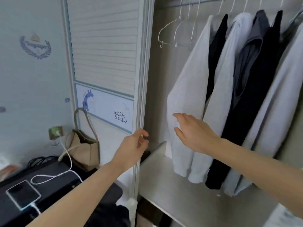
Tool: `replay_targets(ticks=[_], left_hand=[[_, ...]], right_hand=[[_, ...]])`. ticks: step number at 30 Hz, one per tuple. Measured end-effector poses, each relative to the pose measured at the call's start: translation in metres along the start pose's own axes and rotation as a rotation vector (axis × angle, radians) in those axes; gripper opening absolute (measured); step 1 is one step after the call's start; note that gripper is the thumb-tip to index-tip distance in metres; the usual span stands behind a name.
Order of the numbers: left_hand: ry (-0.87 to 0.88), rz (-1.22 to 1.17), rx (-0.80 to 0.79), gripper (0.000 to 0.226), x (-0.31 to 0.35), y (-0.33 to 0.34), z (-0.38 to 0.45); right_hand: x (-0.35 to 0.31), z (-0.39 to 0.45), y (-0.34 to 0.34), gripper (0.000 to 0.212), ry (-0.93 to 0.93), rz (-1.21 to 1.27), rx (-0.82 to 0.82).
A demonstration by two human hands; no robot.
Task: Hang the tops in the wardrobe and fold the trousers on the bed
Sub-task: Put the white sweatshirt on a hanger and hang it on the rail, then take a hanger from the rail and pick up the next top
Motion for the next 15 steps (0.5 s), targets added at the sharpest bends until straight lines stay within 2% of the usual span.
replay_targets(ticks=[3, 7, 11, 15], left_hand=[[-0.066, 0.013, 0.094, 0.013, -0.006, -0.026, -0.063], [-0.165, 0.004, 0.250, 0.015, -0.008, -0.055, -0.159], [-0.289, 0.067, 0.457, 0.017, 0.000, -0.064, -0.266], [-0.468, 0.121, 0.733, 0.017, 0.015, -0.041, -0.393]], right_hand=[[-0.048, -0.029, -0.010, 0.049, -0.093, 0.169, 0.059], [-0.110, -0.071, -0.014, 0.048, -0.208, 0.425, 0.039], [-0.171, -0.121, -0.017, 0.044, -0.342, 0.668, 0.001], [-0.227, -0.192, -0.021, 0.043, -0.500, 0.872, -0.106]])
Point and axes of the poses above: each hand's wrist, its own z-axis towards the middle knuckle, its own y-axis out of the palm, x = y × z, the point moved 7 cm from there along z, towards the middle knuckle, and after that the axes turned 15 degrees about -z, right-handed, at the moved point
